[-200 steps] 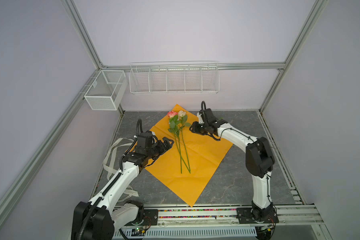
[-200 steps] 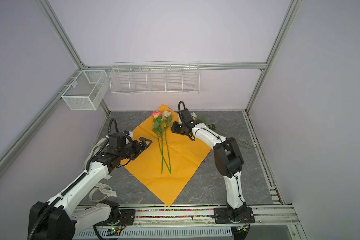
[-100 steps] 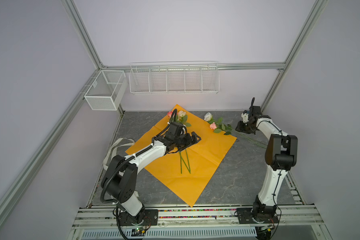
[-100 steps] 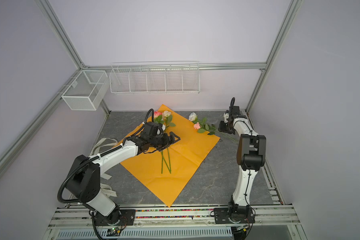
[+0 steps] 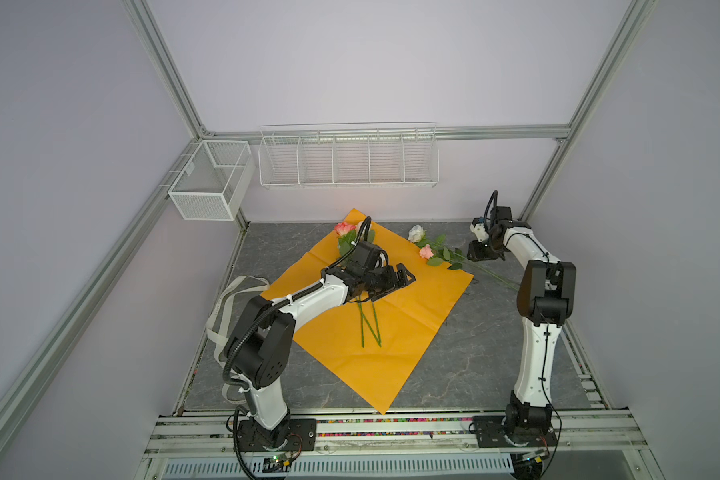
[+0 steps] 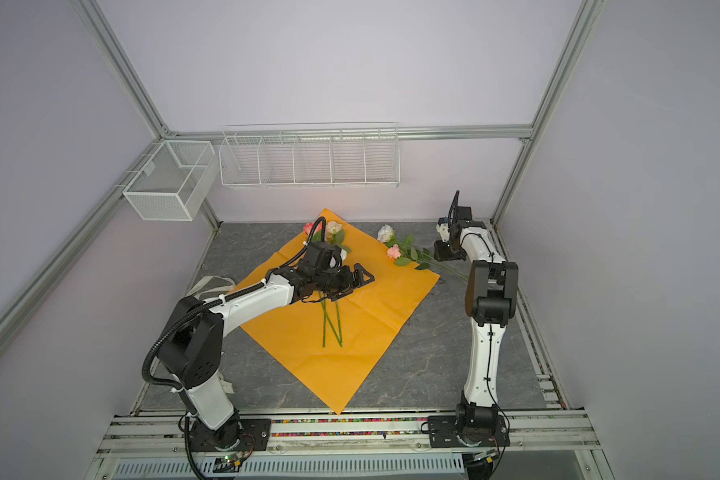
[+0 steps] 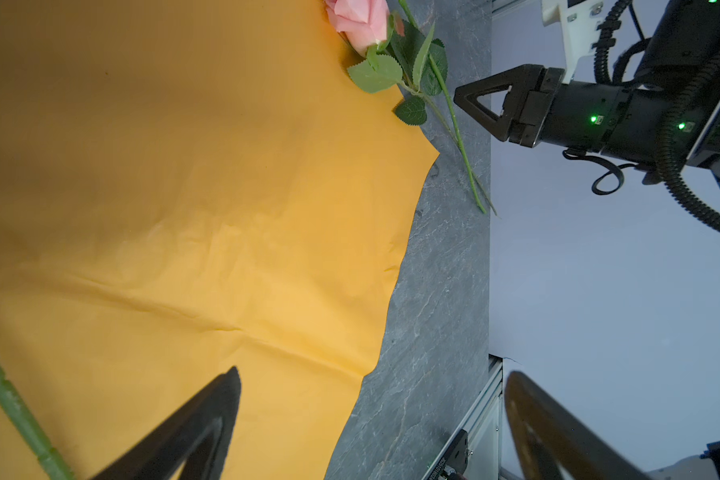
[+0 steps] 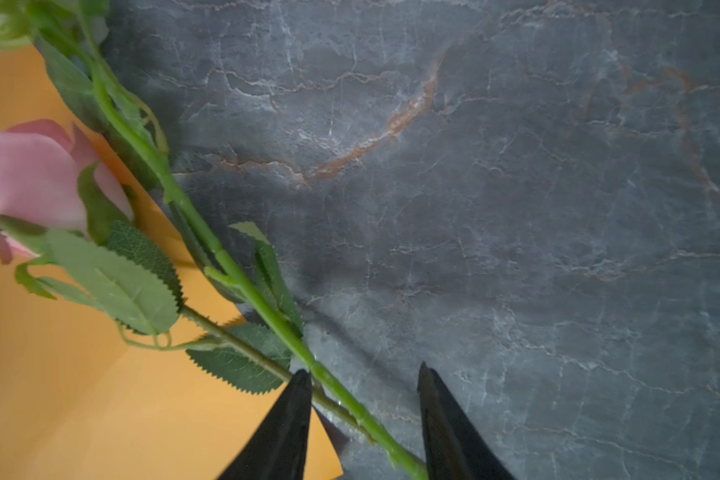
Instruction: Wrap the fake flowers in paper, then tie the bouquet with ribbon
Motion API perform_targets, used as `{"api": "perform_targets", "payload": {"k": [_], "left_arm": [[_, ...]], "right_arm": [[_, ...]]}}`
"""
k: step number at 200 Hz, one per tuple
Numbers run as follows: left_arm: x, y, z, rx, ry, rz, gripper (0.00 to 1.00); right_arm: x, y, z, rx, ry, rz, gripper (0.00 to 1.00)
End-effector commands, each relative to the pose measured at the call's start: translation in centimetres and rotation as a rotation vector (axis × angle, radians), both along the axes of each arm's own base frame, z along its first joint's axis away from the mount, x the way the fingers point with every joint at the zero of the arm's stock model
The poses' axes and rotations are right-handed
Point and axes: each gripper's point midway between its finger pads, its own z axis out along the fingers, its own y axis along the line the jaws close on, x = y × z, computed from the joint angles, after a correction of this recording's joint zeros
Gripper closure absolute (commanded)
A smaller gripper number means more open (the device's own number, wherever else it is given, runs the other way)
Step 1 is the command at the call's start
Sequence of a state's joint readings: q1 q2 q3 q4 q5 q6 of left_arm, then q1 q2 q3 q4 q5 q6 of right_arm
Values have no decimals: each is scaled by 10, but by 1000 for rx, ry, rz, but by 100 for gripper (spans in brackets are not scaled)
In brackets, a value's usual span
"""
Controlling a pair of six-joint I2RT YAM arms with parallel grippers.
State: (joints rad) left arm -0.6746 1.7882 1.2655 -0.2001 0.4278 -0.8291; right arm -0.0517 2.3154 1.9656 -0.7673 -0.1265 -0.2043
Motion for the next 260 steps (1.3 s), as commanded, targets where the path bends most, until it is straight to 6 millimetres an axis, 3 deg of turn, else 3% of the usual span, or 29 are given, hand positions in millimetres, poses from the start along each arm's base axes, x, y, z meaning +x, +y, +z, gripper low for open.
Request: {"api": "perform_targets", "payload": {"k": [1, 65, 79, 118, 171, 220, 239, 260], "left_arm": [[2, -5, 7, -12, -7, -8, 1], [-1, -2, 3, -1, -3, -7, 1], [-1, -2, 3, -1, -2, -6, 1], [-2, 0, 6, 0, -9, -2, 1], [-5, 5, 7, 5, -12, 4, 1], [-7, 7, 10, 4, -21, 8, 1], [-8, 9, 12, 1, -26, 8, 1], [-9, 13, 20, 8, -52, 12, 1]], "right_arm": [[-6, -2, -11, -14, 56, 25, 56], [-9, 5, -4, 16, 58, 37, 56], [-7, 0, -9, -14, 54, 24, 62], [-9, -9, -23, -58, 97, 1, 63], [-12, -23, -23, -96, 99, -89, 78], [-28, -38, -20, 34, 128, -293, 89], [-37, -29, -10, 108, 98, -319, 91], [-38, -17, 19, 194, 17, -327, 93]]}}
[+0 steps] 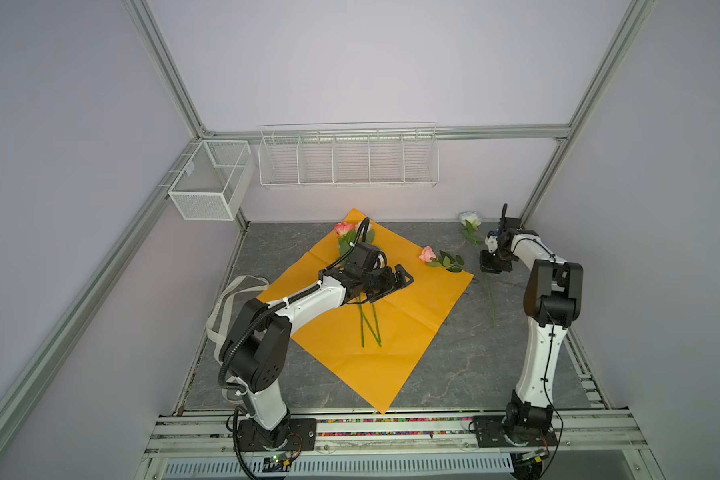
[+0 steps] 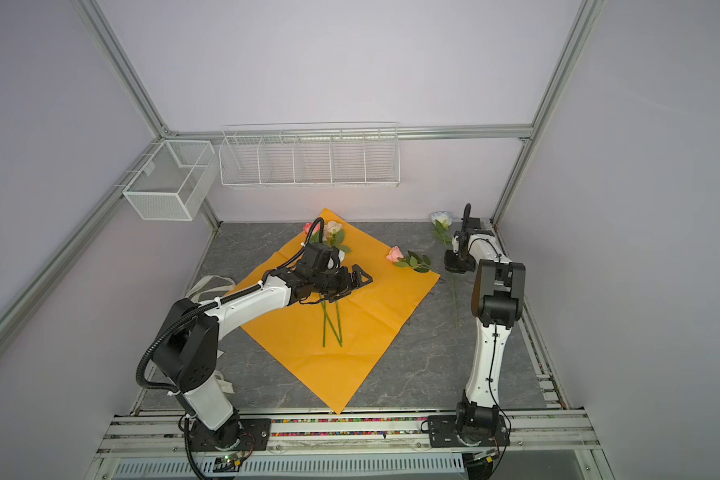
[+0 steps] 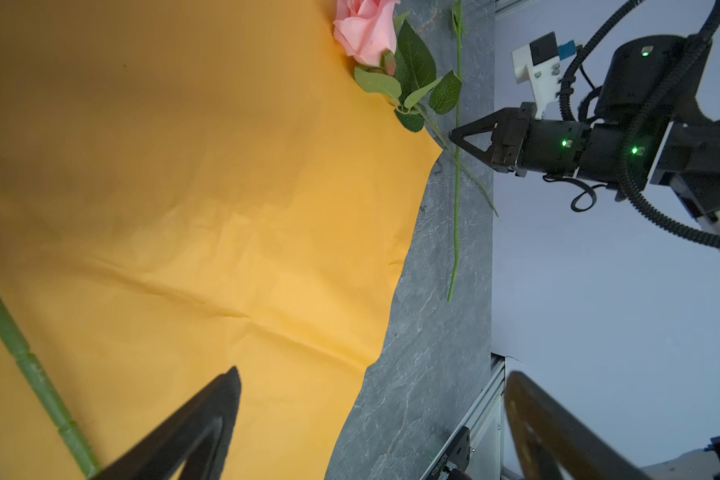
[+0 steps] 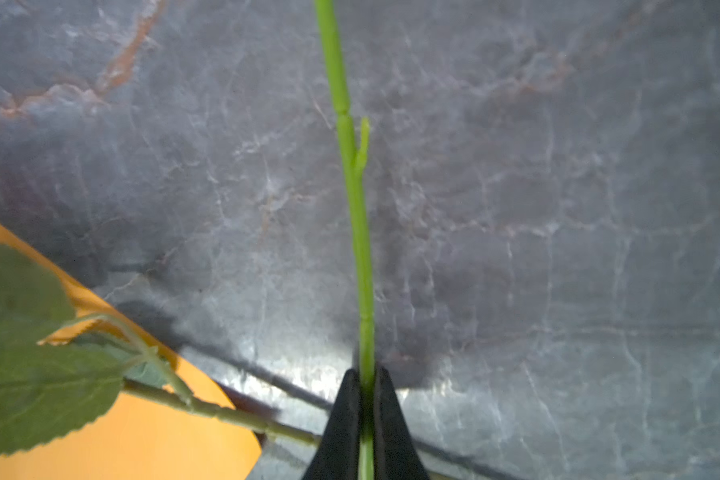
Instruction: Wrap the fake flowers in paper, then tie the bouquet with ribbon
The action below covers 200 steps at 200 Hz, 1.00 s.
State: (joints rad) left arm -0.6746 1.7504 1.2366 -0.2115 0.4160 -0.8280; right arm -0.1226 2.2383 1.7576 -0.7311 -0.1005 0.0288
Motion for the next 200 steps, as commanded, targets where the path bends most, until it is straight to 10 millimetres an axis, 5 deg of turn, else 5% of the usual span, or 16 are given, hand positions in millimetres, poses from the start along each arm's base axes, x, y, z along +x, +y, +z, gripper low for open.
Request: {"api": "perform_targets", "payload": {"k": [1, 33, 64, 93, 125, 159, 200], "left_arm": [[-3, 6, 17, 2, -50, 3, 1], [-2, 32, 31, 85, -116, 76, 1], [3, 86, 44, 178, -187, 236, 1], [1, 146, 53, 205, -208, 372, 1], [-12, 204, 56, 243, -222, 518, 1], [-26, 224, 48, 243, -197, 558, 1], [-37, 223, 39, 219, -166, 549, 1]], "right_arm": [[6, 20, 47, 113, -132, -45, 93], [-2, 38, 89, 218, -210, -75, 93], [-17, 86, 109, 321, -235, -36, 93], [-29, 145, 114, 410, -215, 5, 93], [-40, 232, 113, 499, -195, 78, 93], [-40, 298, 104, 516, -183, 118, 93], [-48, 358, 77, 490, -110, 186, 92]]}}
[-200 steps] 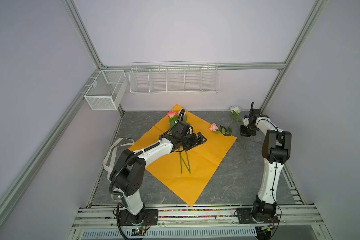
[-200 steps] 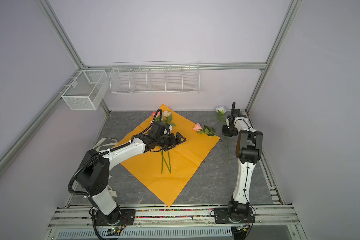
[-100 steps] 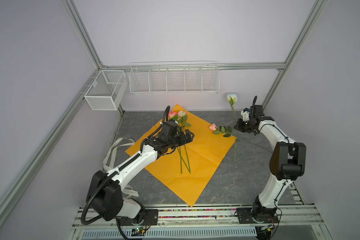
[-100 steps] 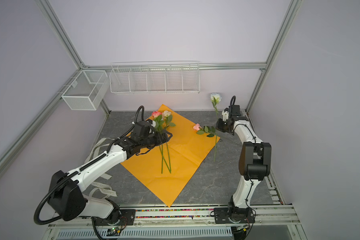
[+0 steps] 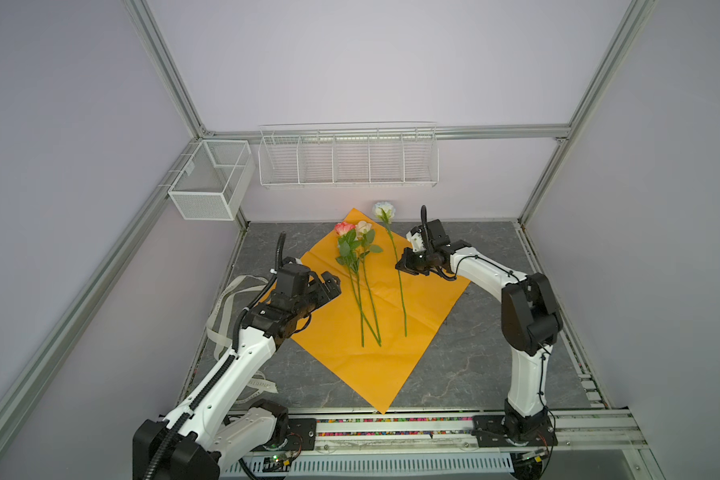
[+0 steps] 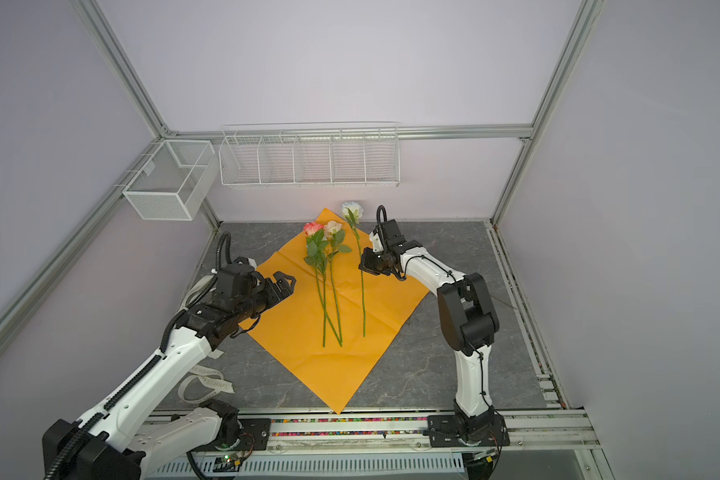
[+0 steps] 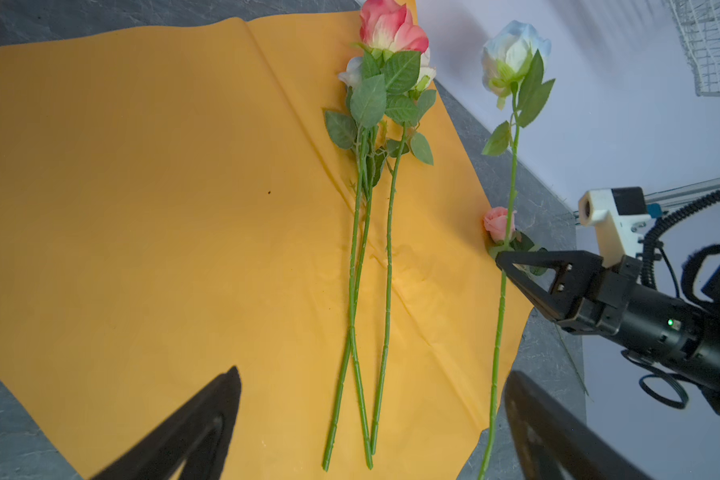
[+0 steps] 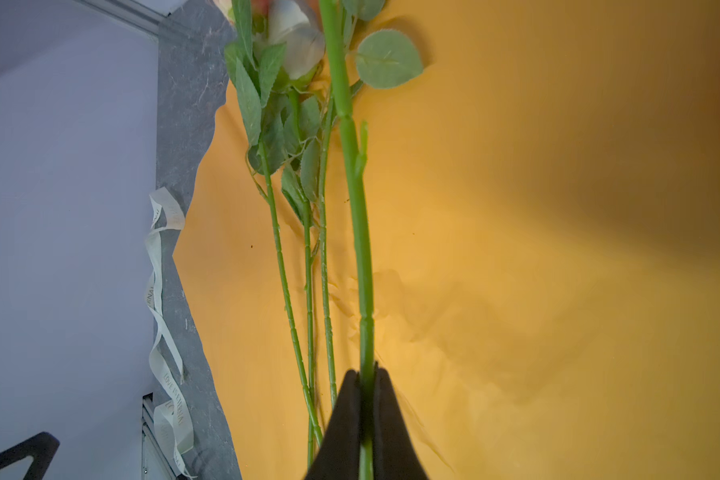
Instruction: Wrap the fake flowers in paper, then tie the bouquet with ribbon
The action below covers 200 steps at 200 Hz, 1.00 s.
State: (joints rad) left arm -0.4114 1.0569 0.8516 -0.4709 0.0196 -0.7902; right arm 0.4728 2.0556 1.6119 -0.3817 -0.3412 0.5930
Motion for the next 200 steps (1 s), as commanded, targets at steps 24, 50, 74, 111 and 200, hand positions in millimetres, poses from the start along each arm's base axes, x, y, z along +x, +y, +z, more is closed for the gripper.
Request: {"api": "perform_targets", "payload": {"k": [24, 50, 74, 111, 200], "left_arm": [[-9, 4, -7, -9, 28, 12, 1], [-8, 3, -6, -17, 25, 10, 1], [-6, -5, -5, -38, 23, -17, 1], [1, -27, -4, -112, 32, -99, 1], [16, -147, -14, -156, 78, -390, 1]], "right_arm": [[0, 35, -33, -31, 52, -13, 91], [-11, 51, -58, -30, 118, 56, 86], [-15, 52, -67, -68, 115, 97, 81], [-4, 32, -32, -123, 27, 124, 67], [25, -203, 8, -276, -97, -107, 47]]}}
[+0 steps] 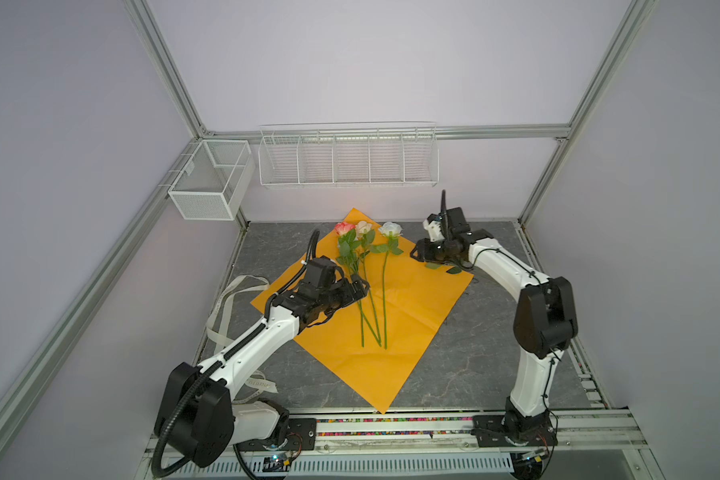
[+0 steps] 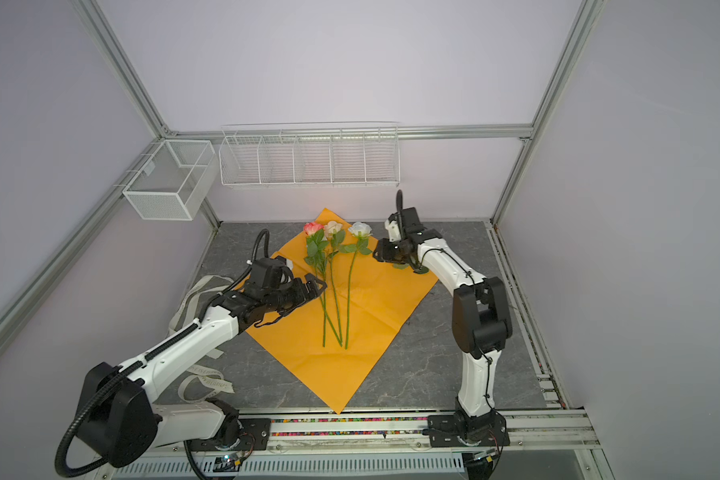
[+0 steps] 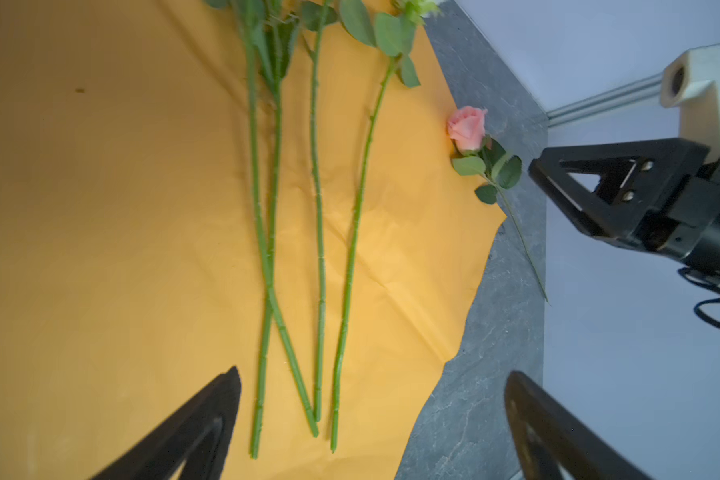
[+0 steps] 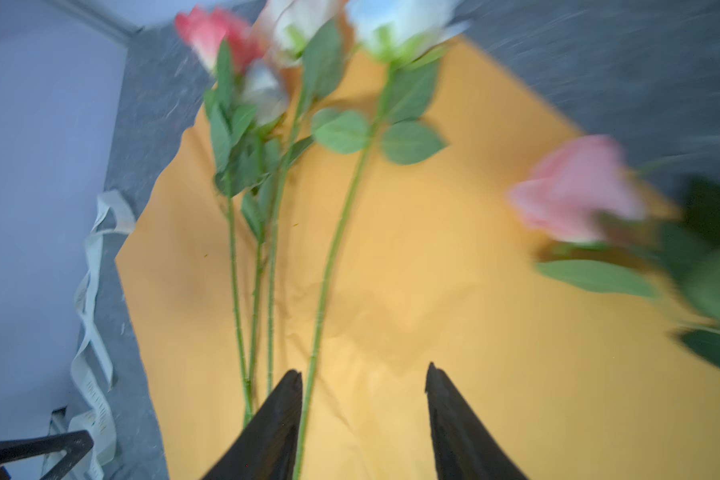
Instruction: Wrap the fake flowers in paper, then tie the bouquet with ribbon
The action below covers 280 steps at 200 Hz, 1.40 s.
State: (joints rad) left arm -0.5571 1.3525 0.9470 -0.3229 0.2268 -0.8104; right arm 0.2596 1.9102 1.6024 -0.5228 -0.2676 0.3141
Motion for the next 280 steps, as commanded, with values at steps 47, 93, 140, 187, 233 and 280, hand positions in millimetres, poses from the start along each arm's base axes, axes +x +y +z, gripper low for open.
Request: {"api": "perform_targets", "payload": {"k": [47, 93, 140, 187, 233, 280], "left_arm": [[6, -125, 1, -70, 13, -268, 1], [-2, -183, -9, -70, 47, -400, 1], [-5, -195, -18, -68, 70, -426, 1], [-6, -193, -22, -56, 76, -426, 1], [-7, -193, -22, -53, 78, -427, 1], [-6, -185, -22, -10, 65, -420, 1]], "right_arm": [[-17, -182, -71, -171, 167, -98, 45], [-17, -210, -94, -405, 207, 22, 44], [-7, -222, -114, -495, 219, 68, 45], [0, -214, -130, -548, 195, 179, 44], [4, -216, -147, -585, 222, 203, 49], [5, -223, -140, -617, 229, 176, 75]]}}
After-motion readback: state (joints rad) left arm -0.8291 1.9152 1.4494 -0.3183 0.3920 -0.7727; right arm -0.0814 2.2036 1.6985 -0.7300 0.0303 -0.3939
